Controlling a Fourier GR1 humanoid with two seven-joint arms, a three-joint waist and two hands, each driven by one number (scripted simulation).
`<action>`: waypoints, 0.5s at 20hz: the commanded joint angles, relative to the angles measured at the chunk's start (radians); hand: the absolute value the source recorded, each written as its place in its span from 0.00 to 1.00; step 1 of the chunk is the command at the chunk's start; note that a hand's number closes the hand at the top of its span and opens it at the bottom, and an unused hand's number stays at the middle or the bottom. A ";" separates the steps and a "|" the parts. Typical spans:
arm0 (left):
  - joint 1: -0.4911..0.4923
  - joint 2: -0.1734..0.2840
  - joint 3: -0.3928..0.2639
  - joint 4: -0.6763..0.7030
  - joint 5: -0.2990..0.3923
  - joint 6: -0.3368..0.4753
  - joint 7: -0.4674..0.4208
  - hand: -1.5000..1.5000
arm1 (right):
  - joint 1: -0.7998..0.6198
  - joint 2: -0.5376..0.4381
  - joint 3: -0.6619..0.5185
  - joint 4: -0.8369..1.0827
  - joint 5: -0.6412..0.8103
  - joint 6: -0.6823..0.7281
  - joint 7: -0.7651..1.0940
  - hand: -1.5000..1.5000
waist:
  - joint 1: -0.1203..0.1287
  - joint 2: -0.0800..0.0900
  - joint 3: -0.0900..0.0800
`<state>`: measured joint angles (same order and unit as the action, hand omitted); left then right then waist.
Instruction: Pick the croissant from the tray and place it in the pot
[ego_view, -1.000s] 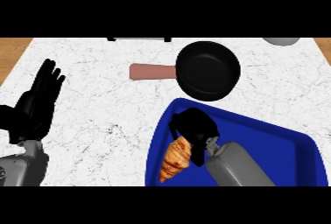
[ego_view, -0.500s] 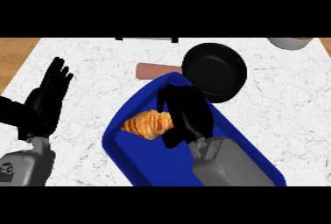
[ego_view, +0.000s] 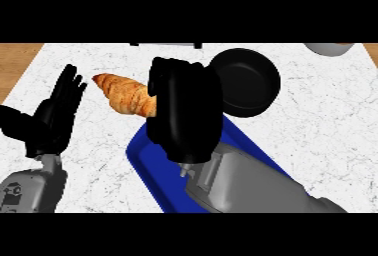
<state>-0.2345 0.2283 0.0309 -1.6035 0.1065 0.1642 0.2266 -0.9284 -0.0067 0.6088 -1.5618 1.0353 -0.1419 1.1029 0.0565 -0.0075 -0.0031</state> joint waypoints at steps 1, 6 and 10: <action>-0.005 0.014 0.034 0.049 0.018 -0.022 -0.035 0.50 | -0.146 0.006 -0.013 0.081 0.008 -0.082 0.233 1.00 | -0.013 0.009 0.000; 0.015 -0.021 0.012 0.008 -0.005 0.017 -0.022 0.50 | -0.143 0.006 -0.115 0.117 -0.024 -0.128 0.165 1.00 | -0.034 0.009 0.002; 0.002 -0.014 0.030 0.053 -0.011 0.009 -0.066 0.50 | -0.145 0.006 -0.175 0.232 -0.031 -0.180 0.110 1.00 | -0.038 0.013 0.002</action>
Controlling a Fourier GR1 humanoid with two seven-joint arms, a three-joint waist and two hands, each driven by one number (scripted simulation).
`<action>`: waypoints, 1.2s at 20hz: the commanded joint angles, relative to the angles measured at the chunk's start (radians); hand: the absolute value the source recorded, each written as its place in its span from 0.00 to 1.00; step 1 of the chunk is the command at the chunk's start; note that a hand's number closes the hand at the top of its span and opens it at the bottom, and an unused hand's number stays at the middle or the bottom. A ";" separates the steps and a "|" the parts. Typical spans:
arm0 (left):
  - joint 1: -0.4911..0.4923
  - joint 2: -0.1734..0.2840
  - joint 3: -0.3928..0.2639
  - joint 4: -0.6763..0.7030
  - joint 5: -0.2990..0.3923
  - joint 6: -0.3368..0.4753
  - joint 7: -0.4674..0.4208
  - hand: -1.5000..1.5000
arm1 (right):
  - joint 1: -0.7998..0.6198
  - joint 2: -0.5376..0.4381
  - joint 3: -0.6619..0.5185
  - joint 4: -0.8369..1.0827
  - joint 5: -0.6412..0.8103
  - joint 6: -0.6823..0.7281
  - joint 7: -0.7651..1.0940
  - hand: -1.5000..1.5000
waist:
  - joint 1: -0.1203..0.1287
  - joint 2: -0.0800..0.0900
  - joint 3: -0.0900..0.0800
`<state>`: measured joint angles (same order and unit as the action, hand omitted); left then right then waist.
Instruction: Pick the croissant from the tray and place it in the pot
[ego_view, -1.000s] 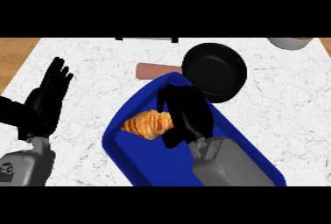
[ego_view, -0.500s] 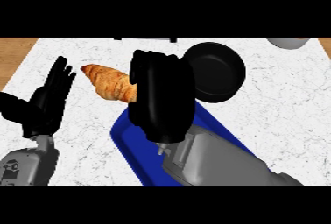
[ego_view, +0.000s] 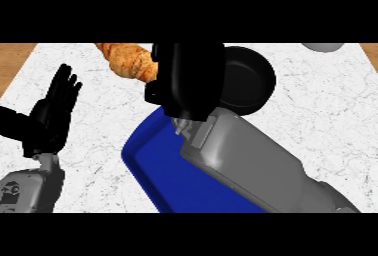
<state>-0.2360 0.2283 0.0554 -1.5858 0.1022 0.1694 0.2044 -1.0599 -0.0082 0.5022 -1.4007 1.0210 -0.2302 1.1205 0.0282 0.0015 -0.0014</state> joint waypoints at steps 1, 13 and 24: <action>-0.032 0.024 0.020 -0.013 0.016 -0.009 0.051 0.50 | -0.010 0.008 -0.082 0.070 -0.043 -0.120 0.093 1.00 | -0.003 0.002 0.001; 0.045 -0.012 0.013 -0.016 -0.003 -0.008 -0.024 0.50 | -0.006 -0.130 -0.177 0.426 0.146 -0.117 -0.127 1.00 | -0.017 0.003 0.001; 0.012 -0.013 0.012 -0.056 -0.011 -0.004 0.032 0.50 | 0.002 -0.065 -0.379 0.775 0.002 -0.336 -0.361 1.00 | -0.002 0.008 0.002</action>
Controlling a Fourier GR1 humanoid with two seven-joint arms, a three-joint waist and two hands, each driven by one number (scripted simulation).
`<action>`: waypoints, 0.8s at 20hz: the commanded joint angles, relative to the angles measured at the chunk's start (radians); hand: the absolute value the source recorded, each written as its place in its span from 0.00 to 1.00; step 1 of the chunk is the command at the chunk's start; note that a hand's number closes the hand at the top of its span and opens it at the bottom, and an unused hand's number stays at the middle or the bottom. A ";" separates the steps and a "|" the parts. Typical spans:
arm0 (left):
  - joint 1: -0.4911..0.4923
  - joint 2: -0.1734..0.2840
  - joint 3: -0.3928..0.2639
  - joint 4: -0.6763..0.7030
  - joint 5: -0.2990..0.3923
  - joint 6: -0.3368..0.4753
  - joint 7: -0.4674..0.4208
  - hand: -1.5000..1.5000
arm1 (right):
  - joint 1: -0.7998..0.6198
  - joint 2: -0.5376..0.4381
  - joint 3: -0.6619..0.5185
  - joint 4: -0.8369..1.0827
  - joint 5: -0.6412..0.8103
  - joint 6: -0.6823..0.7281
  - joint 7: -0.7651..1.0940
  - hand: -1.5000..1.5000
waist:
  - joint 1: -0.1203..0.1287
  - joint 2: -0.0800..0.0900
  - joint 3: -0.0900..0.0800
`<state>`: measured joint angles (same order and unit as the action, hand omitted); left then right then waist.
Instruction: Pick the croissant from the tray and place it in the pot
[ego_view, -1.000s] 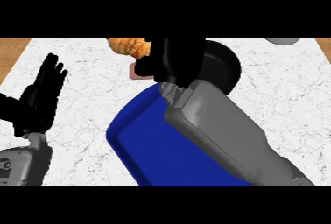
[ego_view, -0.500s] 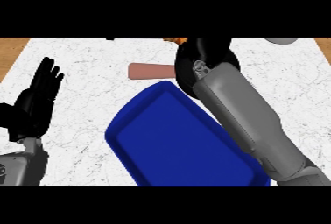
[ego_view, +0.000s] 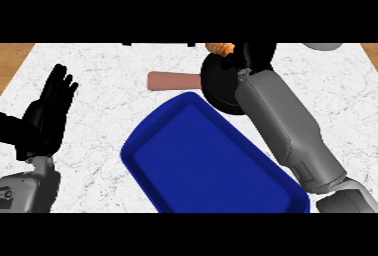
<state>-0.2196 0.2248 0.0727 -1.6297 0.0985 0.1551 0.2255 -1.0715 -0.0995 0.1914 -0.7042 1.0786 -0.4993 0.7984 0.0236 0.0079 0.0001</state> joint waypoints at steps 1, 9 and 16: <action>-0.013 0.005 0.005 -0.001 0.001 -0.008 0.002 0.50 | -0.009 0.032 -0.092 0.111 -0.081 -0.026 -0.028 0.00 | 0.005 0.002 0.000; 0.013 -0.005 -0.013 -0.057 -0.011 0.002 0.034 0.50 | 0.034 0.034 -0.277 0.114 -0.380 -0.057 -0.449 0.00 | 0.014 0.003 0.002; 0.037 -0.001 0.027 0.006 0.018 -0.030 -0.029 0.50 | 0.079 0.059 -0.429 -0.003 -0.597 -0.136 -0.704 0.00 | -0.004 0.000 0.001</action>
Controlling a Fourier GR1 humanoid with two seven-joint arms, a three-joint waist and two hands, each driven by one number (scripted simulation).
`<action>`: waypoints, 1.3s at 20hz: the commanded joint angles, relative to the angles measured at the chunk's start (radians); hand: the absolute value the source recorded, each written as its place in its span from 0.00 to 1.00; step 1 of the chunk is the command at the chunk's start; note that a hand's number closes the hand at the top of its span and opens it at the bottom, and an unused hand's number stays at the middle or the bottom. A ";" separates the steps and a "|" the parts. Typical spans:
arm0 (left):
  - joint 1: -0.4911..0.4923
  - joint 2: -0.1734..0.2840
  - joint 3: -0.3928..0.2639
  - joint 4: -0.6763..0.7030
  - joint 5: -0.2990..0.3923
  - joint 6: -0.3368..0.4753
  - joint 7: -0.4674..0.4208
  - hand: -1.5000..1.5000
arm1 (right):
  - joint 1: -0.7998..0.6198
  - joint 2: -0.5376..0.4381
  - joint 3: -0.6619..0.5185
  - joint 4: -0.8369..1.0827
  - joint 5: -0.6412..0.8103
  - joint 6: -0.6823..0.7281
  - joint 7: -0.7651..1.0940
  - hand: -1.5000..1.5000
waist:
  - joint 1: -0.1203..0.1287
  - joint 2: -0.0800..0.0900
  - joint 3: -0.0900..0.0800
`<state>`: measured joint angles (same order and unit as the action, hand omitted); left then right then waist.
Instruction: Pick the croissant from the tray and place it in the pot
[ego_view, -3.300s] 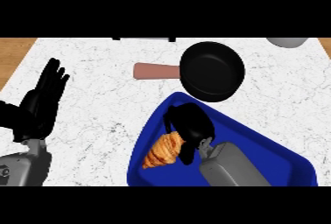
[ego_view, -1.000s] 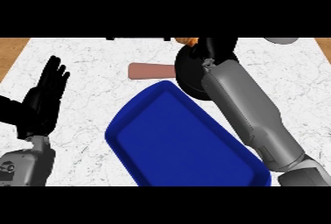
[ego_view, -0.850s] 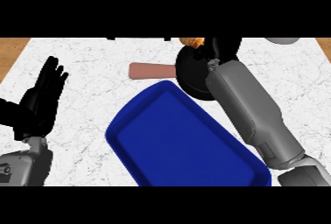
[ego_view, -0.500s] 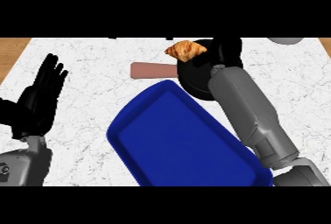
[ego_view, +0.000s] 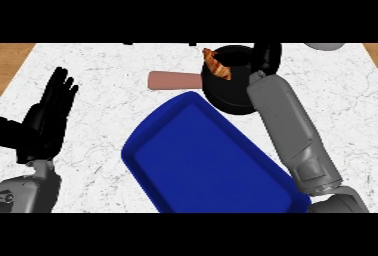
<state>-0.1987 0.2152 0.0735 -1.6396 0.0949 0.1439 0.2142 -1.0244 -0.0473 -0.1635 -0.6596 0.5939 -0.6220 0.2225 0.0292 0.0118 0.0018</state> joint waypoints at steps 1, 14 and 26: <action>-0.005 0.018 0.020 -0.050 0.022 -0.004 0.055 0.50 | 0.026 -0.002 -0.093 -0.044 -0.129 -0.025 -0.156 0.00 | -0.005 -0.005 0.000; 0.073 -0.008 0.030 -0.088 -0.002 0.002 0.040 0.50 | 0.335 -0.164 -0.121 -0.408 -0.328 0.276 -0.159 0.00 | -0.032 -0.015 -0.002; 0.015 0.012 0.069 -0.051 0.003 -0.042 0.061 0.50 | 0.550 -0.247 -0.107 -0.734 -0.430 0.427 -0.028 0.00 | -0.029 -0.013 -0.002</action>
<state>-0.1877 0.2076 0.1210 -1.6510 0.0777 0.1268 0.2334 -0.5169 -0.2691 -0.2636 -1.3380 0.1997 -0.2341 0.1708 -0.0038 -0.0017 -0.0001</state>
